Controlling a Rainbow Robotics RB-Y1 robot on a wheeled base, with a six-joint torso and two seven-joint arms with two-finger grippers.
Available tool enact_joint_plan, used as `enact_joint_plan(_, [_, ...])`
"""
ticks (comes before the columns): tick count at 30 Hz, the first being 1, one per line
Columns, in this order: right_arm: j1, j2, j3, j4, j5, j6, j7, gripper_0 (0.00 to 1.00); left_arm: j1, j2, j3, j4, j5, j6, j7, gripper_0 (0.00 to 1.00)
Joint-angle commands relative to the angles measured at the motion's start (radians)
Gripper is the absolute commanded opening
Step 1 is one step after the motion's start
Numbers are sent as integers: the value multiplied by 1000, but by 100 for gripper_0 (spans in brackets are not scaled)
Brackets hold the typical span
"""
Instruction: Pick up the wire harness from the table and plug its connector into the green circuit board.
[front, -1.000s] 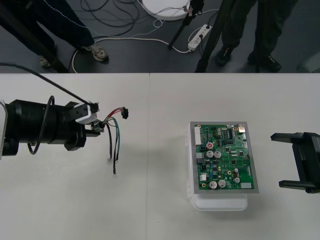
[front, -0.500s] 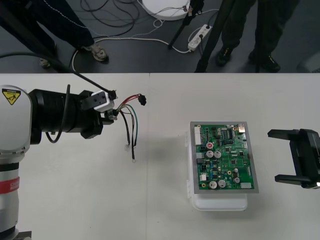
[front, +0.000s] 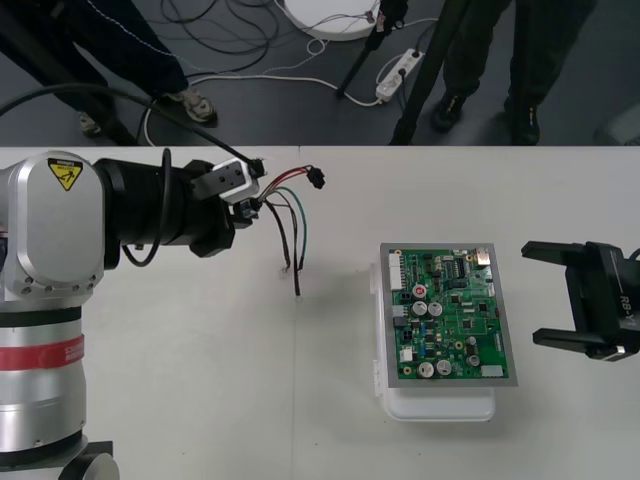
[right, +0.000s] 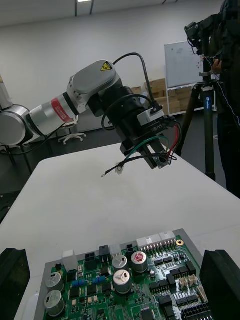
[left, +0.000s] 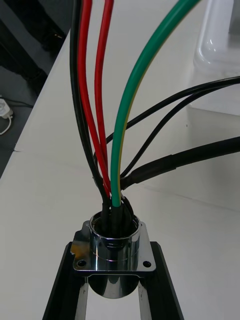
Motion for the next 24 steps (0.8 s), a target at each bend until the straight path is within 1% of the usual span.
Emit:
enact_joint_plan(1, [11,-49,-54,-47,-15,30,-100,100,-64,-69,6,-42,-45,-32,73,0])
enact_joint_plan(7, [11,-64,-89,-128,-14,121,-178,100,-91,-106,-2,-42,-88,-32,94,0])
enact_joint_plan(13, [11,-65,-122,-194,-14,173,-265,100,-109,-146,-6,-63,-144,-32,117,0])
enact_joint_plan(20, [16,-82,-148,-283,-38,222,-362,100,-138,-146,-15,-72,-189,-32,142,0])
enact_joint_plan(24, [36,-96,-151,-318,-77,250,-362,100,-158,-146,-25,-72,-207,-32,157,0])
